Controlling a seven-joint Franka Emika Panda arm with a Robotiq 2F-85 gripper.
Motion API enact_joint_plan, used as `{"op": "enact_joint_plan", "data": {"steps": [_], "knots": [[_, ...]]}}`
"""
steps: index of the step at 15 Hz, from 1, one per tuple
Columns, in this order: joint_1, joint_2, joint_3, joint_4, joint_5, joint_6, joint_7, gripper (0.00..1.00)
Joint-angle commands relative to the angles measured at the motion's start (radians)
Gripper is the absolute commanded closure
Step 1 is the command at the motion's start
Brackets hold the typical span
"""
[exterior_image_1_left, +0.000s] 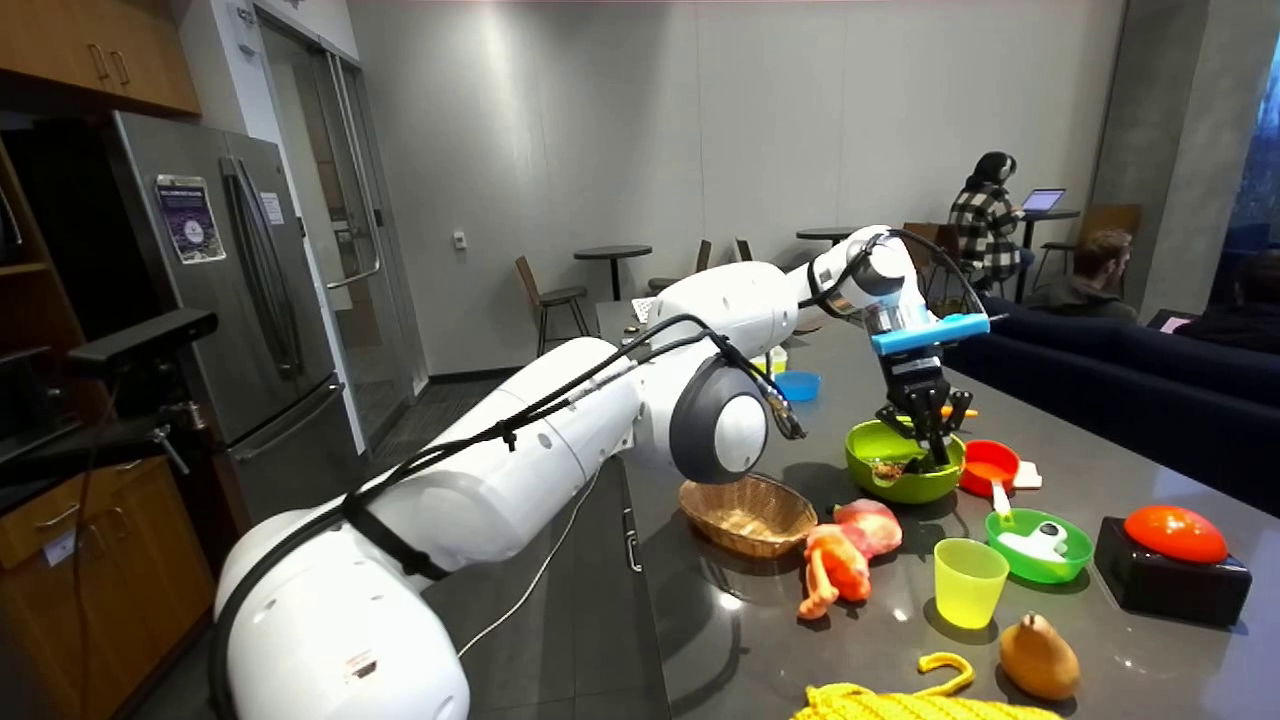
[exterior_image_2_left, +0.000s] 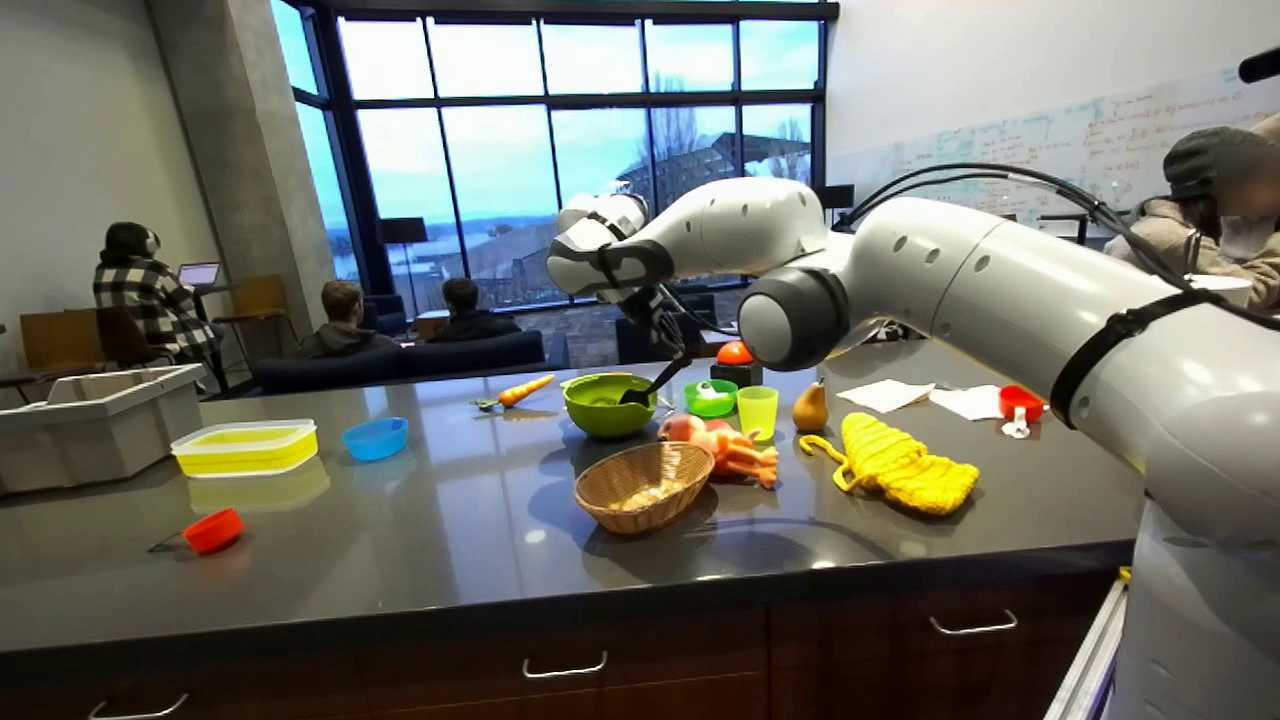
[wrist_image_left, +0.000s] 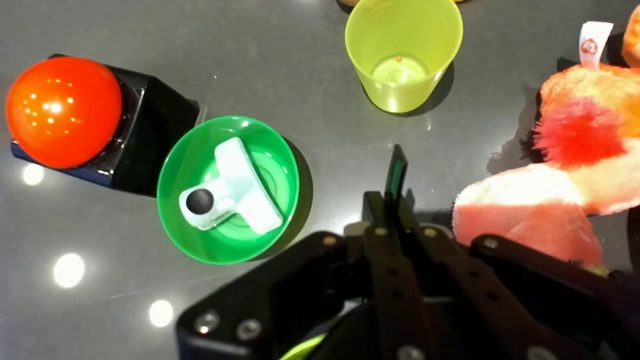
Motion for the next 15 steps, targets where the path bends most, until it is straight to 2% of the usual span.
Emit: {"op": "enact_joint_plan", "data": {"steps": [1, 8, 15], "knots": [[0.044, -0.026, -0.004, -0.014, -0.018, -0.021, -0.057, 0.99], [0.111, -0.026, -0.011, -0.024, -0.029, -0.006, -0.118, 0.99], [0.055, -0.013, -0.010, -0.035, -0.025, 0.081, -0.080, 0.99]]}}
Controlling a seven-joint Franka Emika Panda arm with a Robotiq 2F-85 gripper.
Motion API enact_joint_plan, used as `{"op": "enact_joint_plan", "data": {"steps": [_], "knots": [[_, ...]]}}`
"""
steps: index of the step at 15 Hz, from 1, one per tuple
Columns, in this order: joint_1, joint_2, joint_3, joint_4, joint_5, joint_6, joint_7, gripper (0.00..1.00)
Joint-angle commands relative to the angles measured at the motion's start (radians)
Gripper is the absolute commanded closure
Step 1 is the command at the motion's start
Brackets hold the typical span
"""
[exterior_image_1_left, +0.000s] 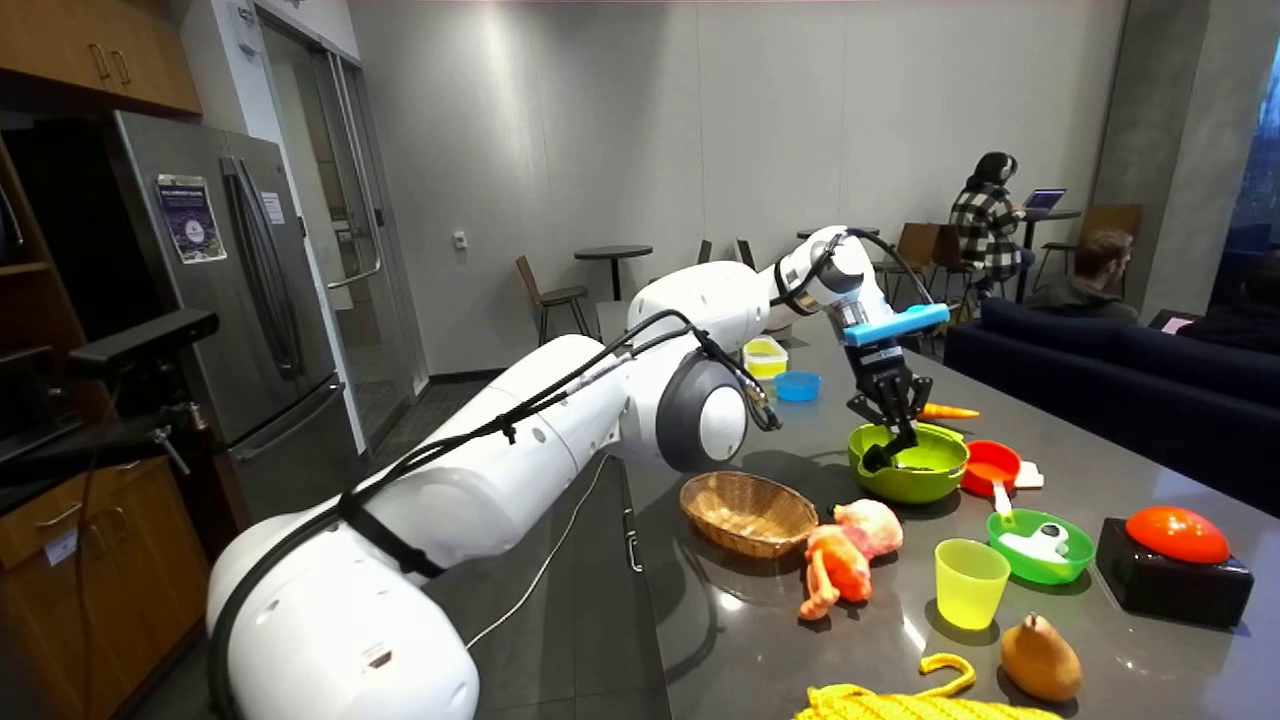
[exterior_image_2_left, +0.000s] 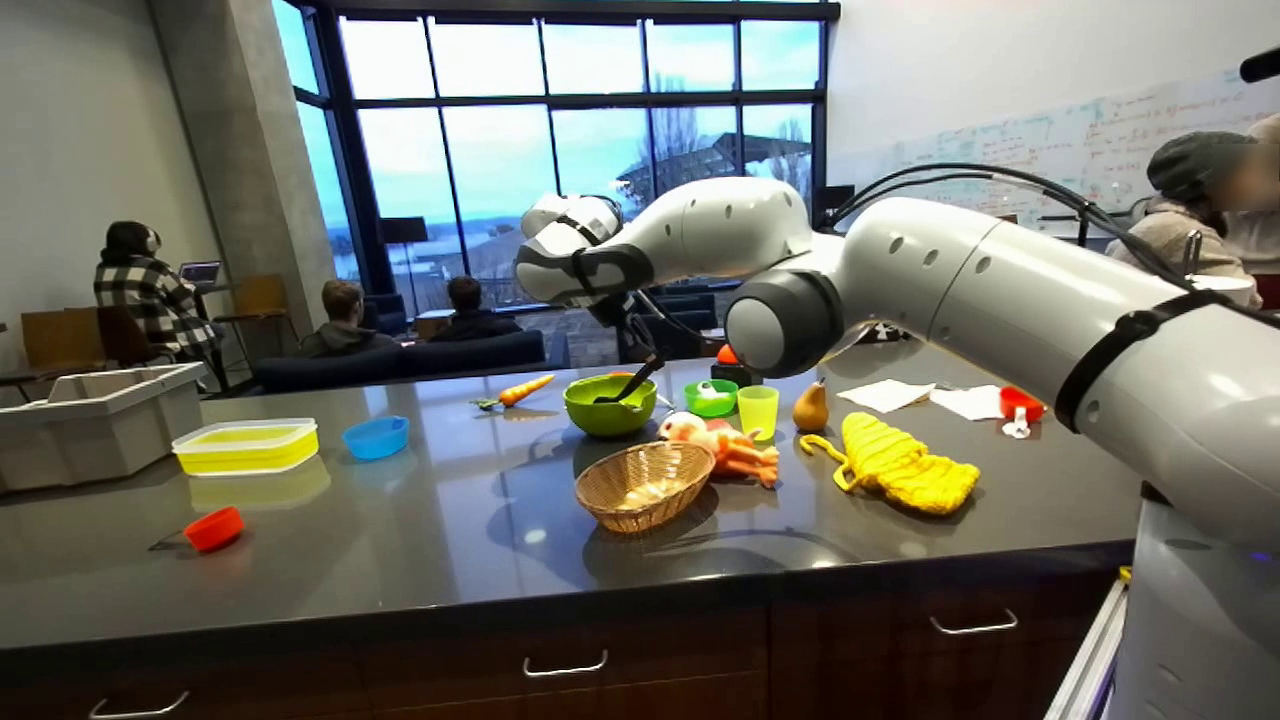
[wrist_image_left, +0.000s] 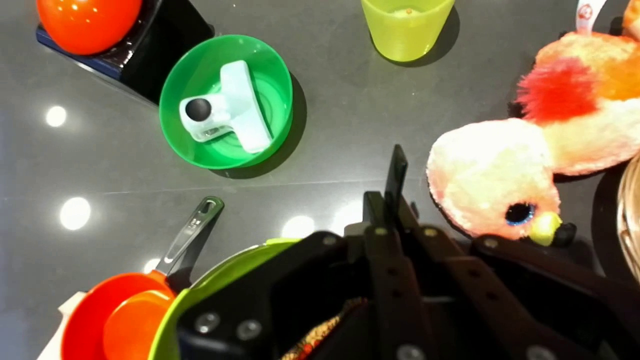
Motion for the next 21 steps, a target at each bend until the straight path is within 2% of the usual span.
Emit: {"op": "enact_joint_plan", "data": {"steps": [1, 4, 5, 6, 7, 16, 18, 21], "knots": [[-0.027, -0.013, -0.006, -0.033, 0.005, 0.038, 0.016, 0.99], [-0.051, -0.008, -0.001, -0.040, 0.014, 0.060, 0.045, 0.99], [-0.057, 0.040, -0.012, 0.043, 0.026, 0.031, 0.038, 0.99], [-0.059, 0.041, -0.011, 0.044, 0.029, 0.028, 0.046, 0.99], [-0.057, -0.009, -0.001, -0.041, 0.023, 0.062, 0.070, 0.99], [-0.033, -0.001, -0.003, -0.035, 0.016, 0.184, 0.219, 0.99], [-0.021, -0.012, 0.001, -0.042, 0.019, 0.178, 0.234, 0.99], [0.012, -0.044, 0.020, -0.048, 0.036, 0.111, 0.225, 0.99]]}}
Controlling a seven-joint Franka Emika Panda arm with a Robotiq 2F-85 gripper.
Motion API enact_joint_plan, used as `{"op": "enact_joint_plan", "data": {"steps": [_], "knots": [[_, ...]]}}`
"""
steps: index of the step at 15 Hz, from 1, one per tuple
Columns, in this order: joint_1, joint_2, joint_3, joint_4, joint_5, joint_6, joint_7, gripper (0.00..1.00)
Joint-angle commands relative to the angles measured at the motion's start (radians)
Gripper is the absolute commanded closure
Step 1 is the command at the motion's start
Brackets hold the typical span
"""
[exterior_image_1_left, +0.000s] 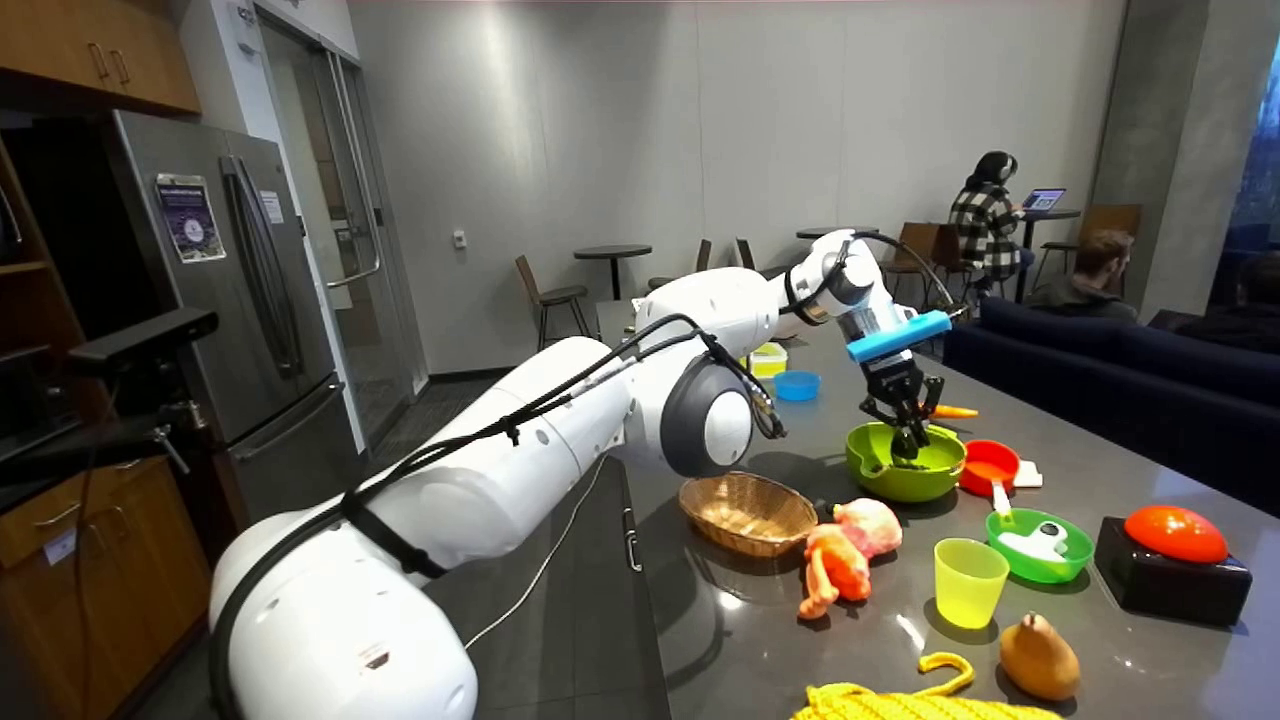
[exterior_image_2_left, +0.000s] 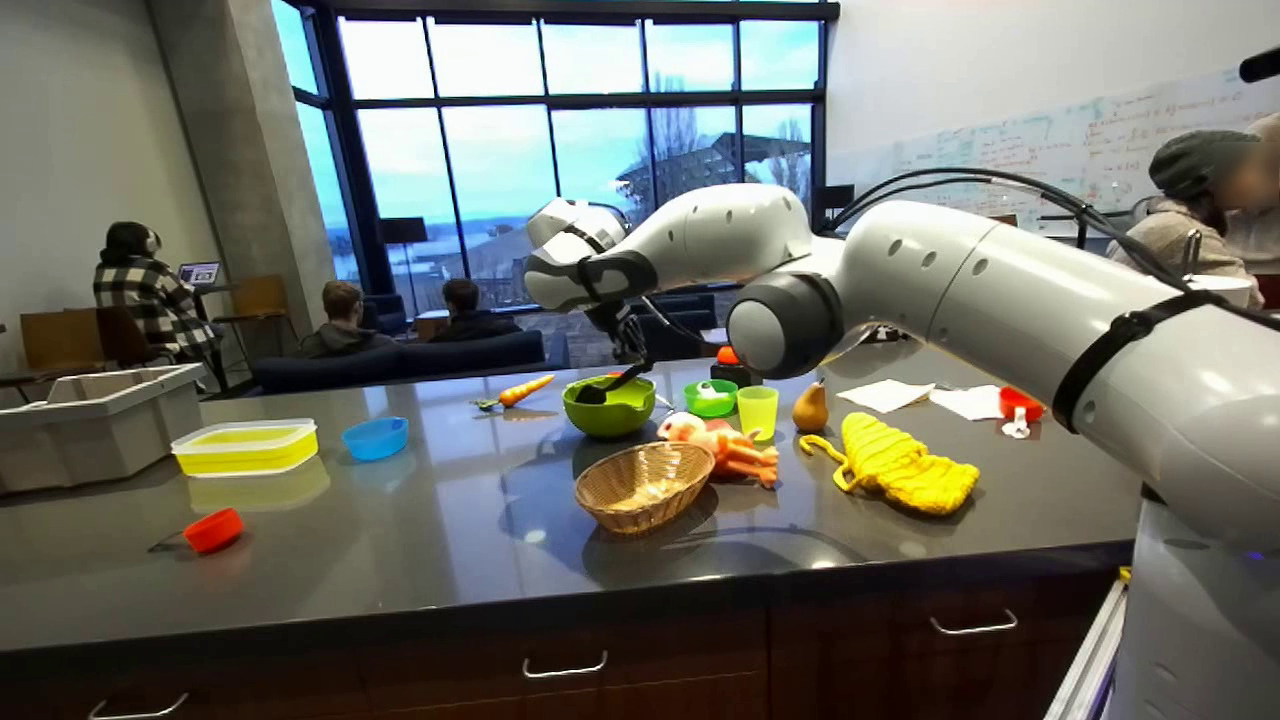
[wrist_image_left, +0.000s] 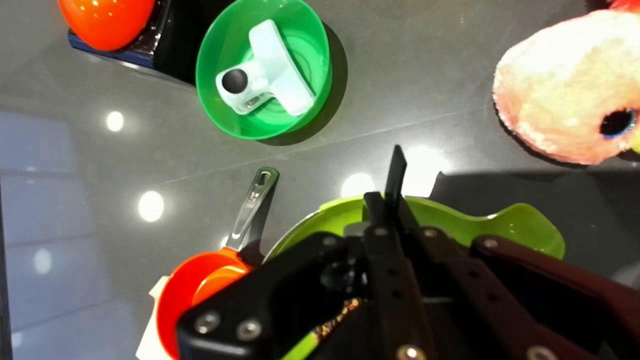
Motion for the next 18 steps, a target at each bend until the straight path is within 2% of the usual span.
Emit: {"op": "enact_joint_plan", "data": {"steps": [1, 2, 3, 9, 14, 18], "knots": [[0.039, -0.063, 0.016, -0.022, 0.023, -0.071, 0.011, 0.99], [0.048, -0.073, 0.017, -0.016, 0.024, -0.085, 0.017, 0.99], [0.013, -0.034, 0.006, 0.073, 0.038, -0.115, -0.018, 0.99], [-0.068, -0.101, 0.017, 0.070, 0.028, -0.197, -0.042, 0.99], [-0.105, -0.170, 0.037, 0.070, 0.043, -0.377, -0.168, 0.99], [-0.107, -0.231, 0.063, 0.071, 0.080, -0.602, -0.247, 0.99]]}}
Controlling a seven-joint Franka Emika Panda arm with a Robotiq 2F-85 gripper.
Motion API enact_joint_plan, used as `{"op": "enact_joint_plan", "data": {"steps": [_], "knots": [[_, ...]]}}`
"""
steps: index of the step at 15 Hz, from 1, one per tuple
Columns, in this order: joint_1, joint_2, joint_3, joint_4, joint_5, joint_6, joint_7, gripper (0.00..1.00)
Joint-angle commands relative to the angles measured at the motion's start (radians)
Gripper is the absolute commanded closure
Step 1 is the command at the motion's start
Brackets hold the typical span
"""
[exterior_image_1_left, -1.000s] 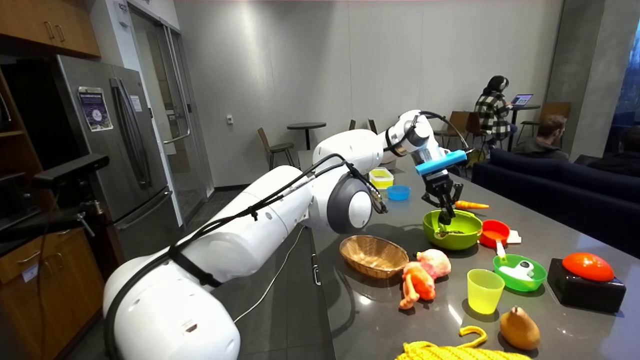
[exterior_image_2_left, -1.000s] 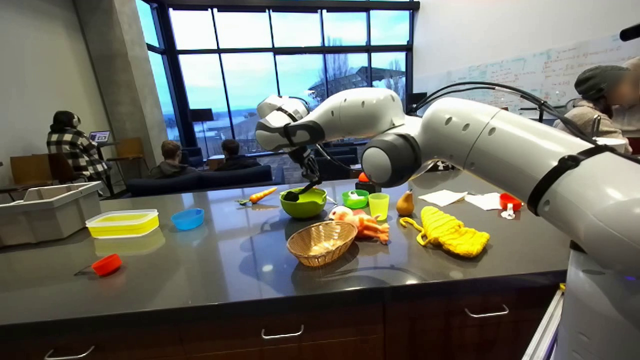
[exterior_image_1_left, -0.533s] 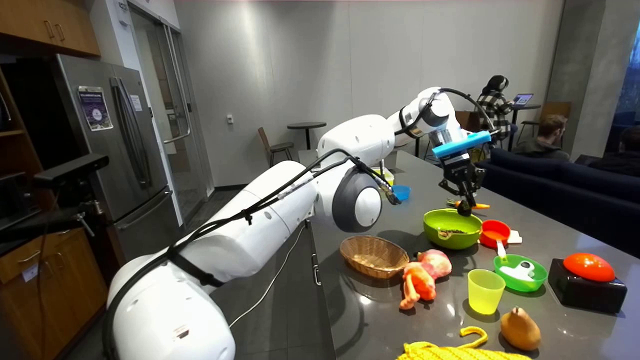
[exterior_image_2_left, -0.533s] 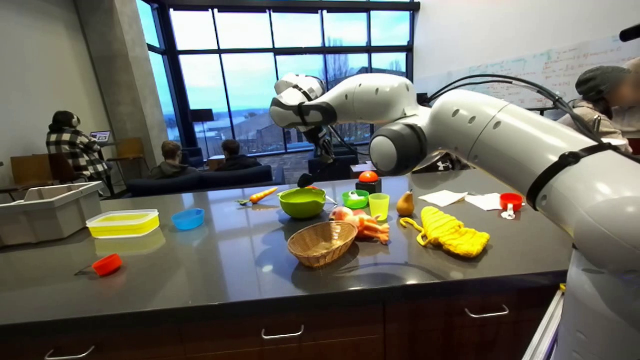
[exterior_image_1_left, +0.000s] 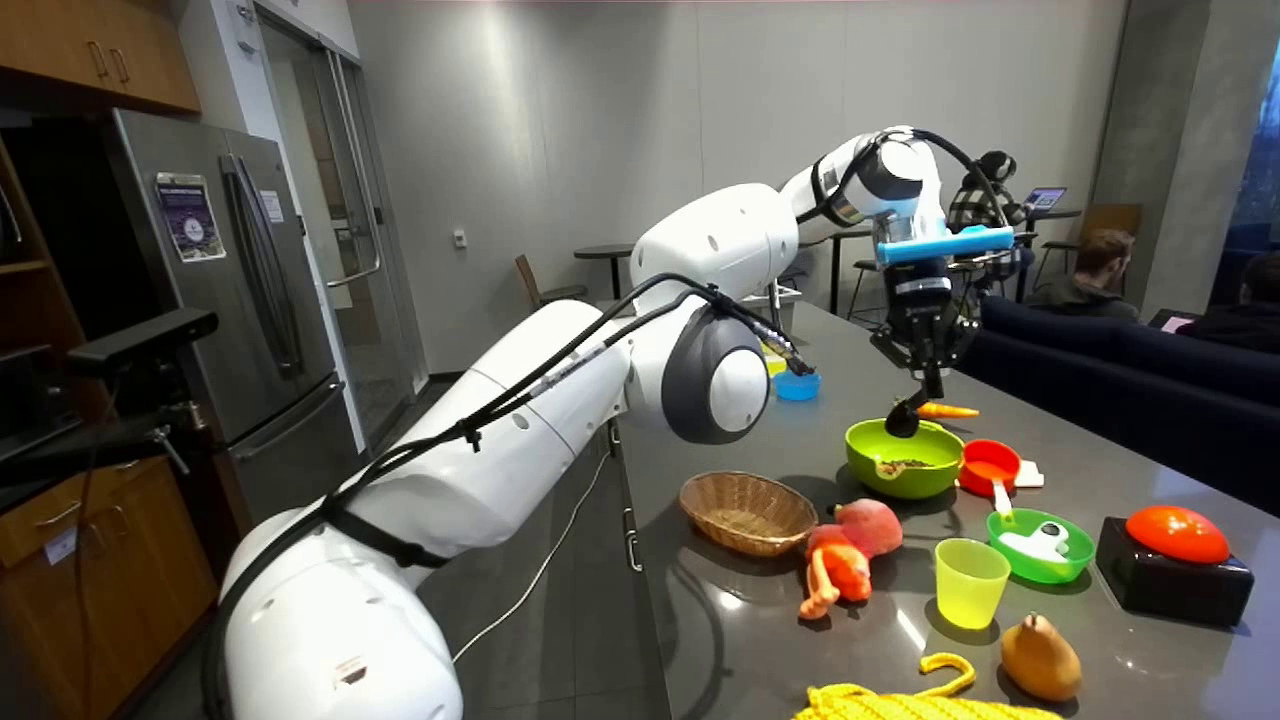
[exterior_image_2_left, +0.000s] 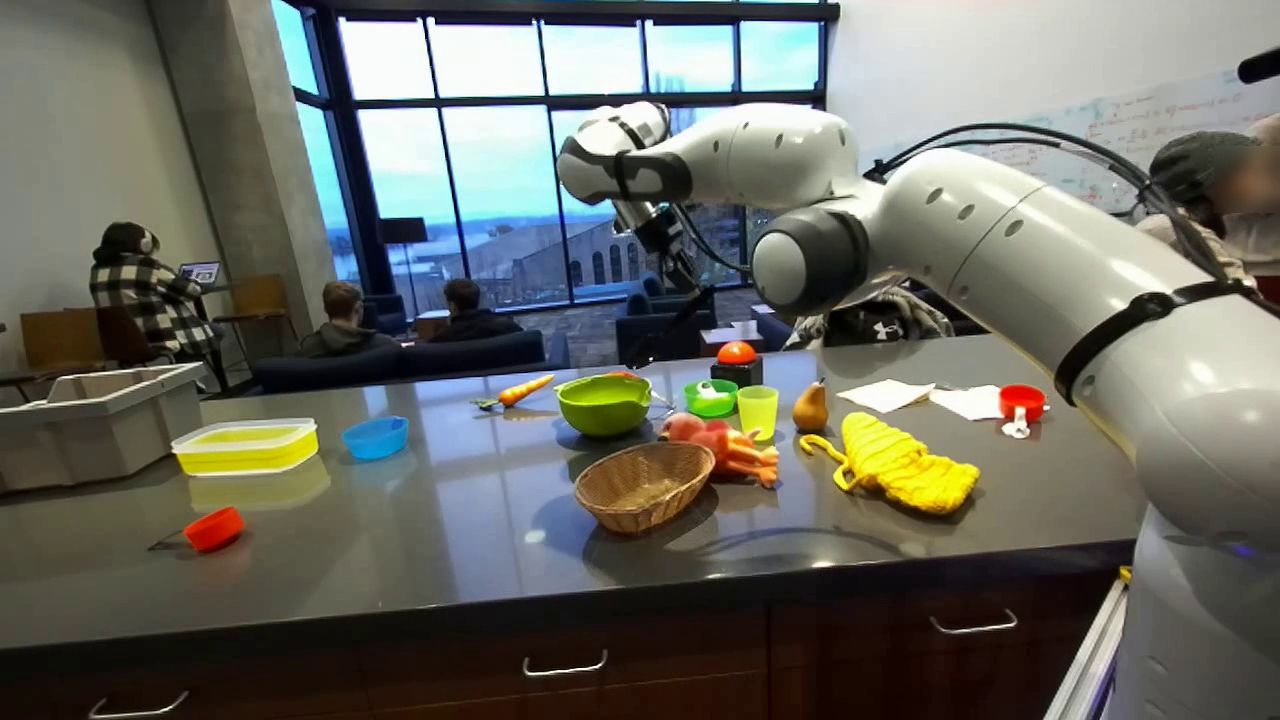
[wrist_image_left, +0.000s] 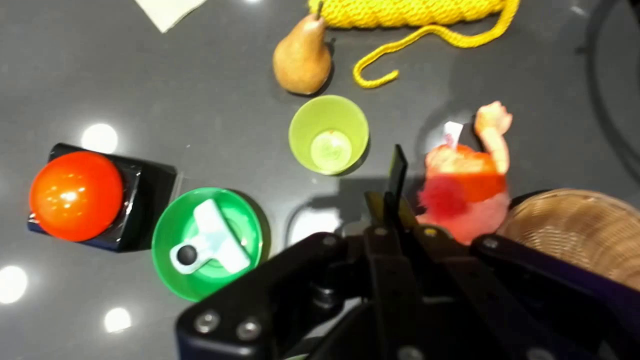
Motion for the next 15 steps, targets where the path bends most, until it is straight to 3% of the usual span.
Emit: {"op": "enact_joint_plan", "data": {"steps": [1, 5, 12, 15], "knots": [[-0.002, -0.067, 0.027, 0.000, 0.032, -0.175, -0.054, 0.99], [0.005, -0.082, 0.037, 0.000, 0.032, -0.228, -0.059, 0.99], [0.019, -0.019, 0.023, -0.040, 0.039, -0.019, -0.055, 0.99], [0.019, 0.054, 0.017, 0.015, 0.039, 0.029, -0.052, 0.99]]}}
